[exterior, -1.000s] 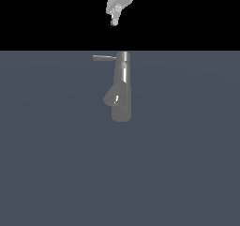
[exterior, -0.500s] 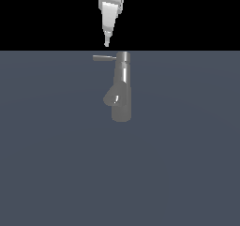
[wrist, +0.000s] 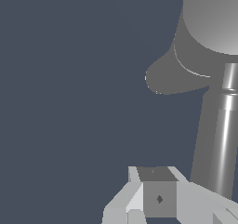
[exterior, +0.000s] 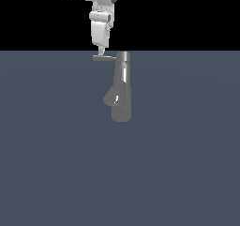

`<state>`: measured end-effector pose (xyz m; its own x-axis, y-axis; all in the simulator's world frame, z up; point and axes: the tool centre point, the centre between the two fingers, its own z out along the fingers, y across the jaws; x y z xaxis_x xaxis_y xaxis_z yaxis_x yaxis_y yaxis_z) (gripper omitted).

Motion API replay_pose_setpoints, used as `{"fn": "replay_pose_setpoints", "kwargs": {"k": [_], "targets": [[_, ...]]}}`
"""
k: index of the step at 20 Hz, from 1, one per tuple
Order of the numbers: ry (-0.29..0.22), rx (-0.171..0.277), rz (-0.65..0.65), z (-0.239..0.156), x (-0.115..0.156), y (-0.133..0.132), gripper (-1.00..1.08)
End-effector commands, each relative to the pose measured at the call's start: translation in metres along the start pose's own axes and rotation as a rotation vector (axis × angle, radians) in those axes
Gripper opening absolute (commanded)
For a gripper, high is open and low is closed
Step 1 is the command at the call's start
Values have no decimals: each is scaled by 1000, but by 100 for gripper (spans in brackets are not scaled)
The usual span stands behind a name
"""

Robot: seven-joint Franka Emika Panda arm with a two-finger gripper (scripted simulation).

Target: Turn on the faucet by rotating a designated handle.

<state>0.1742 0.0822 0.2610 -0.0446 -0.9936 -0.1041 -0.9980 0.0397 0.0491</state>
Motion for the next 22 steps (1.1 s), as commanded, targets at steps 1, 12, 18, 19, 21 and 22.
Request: {"fn": "replay_pose_setpoints", "kwargs": {"k": [1,12,18,19,21,22], "targets": [[8,2,18,7,-4,-4,-100],[29,-2,36,16,-5,-5,-100],[60,-10,50,26,-3,-5,-100],[60,-10,50,26,-3,-5,-100],[60,-10,50,26,-3,-5,-100],[59,-10,49,26,-3,-5,-100]]}}
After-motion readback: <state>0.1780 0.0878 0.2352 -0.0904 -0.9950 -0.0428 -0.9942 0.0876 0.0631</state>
